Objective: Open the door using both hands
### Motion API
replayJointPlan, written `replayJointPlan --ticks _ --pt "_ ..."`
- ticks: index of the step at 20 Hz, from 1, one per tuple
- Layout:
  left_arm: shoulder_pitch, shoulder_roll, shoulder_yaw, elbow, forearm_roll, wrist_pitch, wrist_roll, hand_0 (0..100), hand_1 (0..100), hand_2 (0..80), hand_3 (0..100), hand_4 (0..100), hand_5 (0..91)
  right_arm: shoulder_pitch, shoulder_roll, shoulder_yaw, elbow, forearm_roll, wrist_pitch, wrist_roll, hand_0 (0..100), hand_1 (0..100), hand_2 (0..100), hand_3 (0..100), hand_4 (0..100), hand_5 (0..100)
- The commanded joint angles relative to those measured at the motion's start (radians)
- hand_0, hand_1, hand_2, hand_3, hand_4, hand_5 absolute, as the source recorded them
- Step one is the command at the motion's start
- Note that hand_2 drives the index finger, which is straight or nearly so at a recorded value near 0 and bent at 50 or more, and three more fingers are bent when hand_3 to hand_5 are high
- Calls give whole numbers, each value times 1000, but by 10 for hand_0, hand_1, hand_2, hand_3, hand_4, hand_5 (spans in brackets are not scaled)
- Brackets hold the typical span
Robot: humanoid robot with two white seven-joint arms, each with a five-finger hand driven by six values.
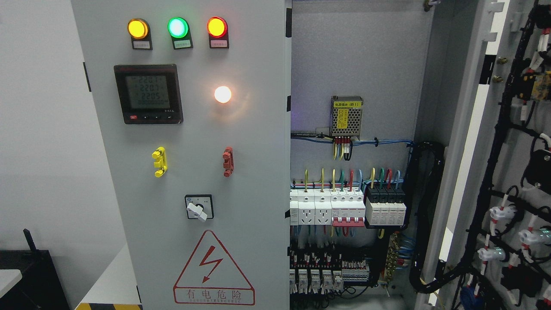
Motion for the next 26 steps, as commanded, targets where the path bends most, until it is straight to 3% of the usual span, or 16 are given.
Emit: replayJointPlan --ticks 1,10,19,26 --pt "160 -142 209 375 -132 -37 -2 0 0 0 0 31 0 0 0 0 0 0 0 1 107 0 0 0 0 0" --pt "143 -349 213 745 -284 -210 -2 0 0 0 0 30 0 0 0 0 0 0 0 1 107 0 0 0 0 0" --pt "132 -516 250 972 -308 -250 7 0 0 0 0 30 0 0 0 0 0 0 0 1 107 0 0 0 0 0" --pt "23 -679 273 1249 -307 -250 13 0 0 0 0 30 0 0 0 0 0 -2 0 1 106 0 0 0 0 0"
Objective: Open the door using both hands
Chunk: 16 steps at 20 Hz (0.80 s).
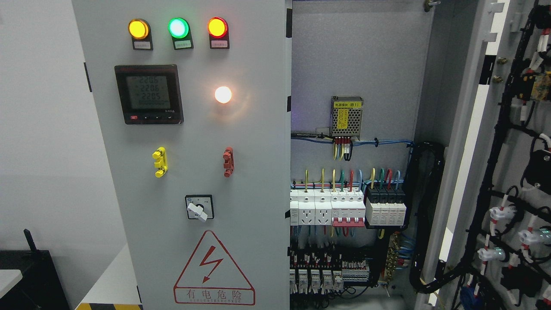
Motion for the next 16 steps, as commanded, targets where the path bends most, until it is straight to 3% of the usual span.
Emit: replayJointPlan --ticks 1,4,16 --pt "-79 -250 61 425 -6 -1 0 0 0 0 0 30 0 0 0 0 0 -1 0 3 106 0 0 0 0 0" --pt "-128 -308 64 512 -6 -1 5 0 0 0 0 30 0 0 0 0 0 0 0 3 107 0 0 0 0 0" --pt "-232 -477 107 678 -11 12 115 0 0 0 0 31 0 0 0 0 0 0 0 3 107 0 0 0 0 0"
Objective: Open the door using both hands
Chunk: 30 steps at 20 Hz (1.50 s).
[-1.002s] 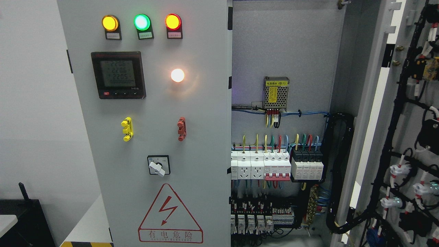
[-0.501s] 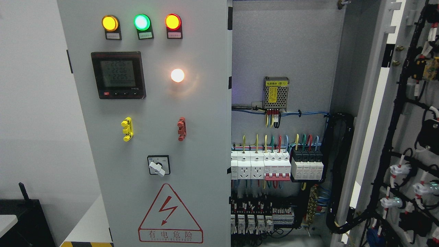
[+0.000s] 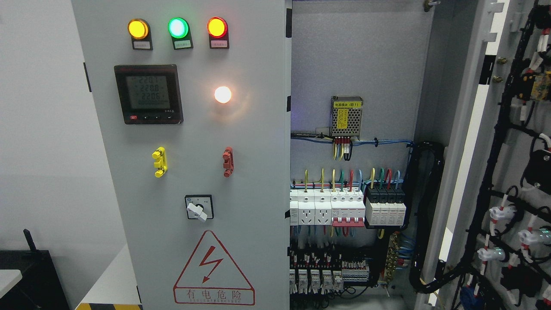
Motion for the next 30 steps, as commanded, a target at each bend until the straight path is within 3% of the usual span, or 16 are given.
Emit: replayJointPlan --ticks 1,4,9,11,15,22,24,30 --pt "-55 -198 41 261 -8 5 17 0 0 0 0 31 0 0 0 0 0 -1 0 0 107 0 0 0 0 0" --pt "-60 -238 76 299 -46 5 61 0 0 0 0 30 0 0 0 0 0 0 0 0 107 0 0 0 0 0" --pt "-61 -261 214 313 -221 26 116 0 0 0 0 31 0 0 0 -2 0 0 0 0 106 0 0 0 0 0" --pt "-75 -266 244 315 -256 77 133 0 0 0 0 31 0 0 0 -2 0 -1 0 0 106 0 0 0 0 0" --pt "-89 -272 253 307 -261 209 133 0 0 0 0 31 0 -2 0 -2 -5 -1 0 0 107 0 0 0 0 0" --pt "-89 -274 274 302 -281 299 156 0 0 0 0 31 0 0 -3 -2 -28 0 0 0 107 0 0 0 0 0" --pt "-89 -272 294 301 -317 304 161 0 0 0 0 31 0 -1 -2 -3 -29 0 0 0 107 0 0 0 0 0" --pt "-89 -271 339 298 -325 303 175 0 0 0 0 30 0 0 -2 -2 -54 0 0 0 106 0 0 0 0 0"
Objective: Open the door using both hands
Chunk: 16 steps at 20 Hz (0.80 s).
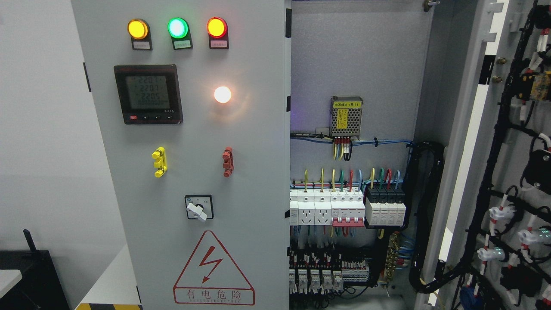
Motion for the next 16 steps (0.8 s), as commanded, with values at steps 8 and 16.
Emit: replayJointPlan --ticks 8,16 --pt "14 -43 172 2 -22 -1 5 0 0 0 0 30 0 63 -16 -3 -218 -8 -1 0 106 0 0 0 0 0" --pt "16 -44 189 1 -104 -2 5 0 0 0 0 30 0 259 -114 -15 -701 -8 -1 -3 106 0 0 0 0 0"
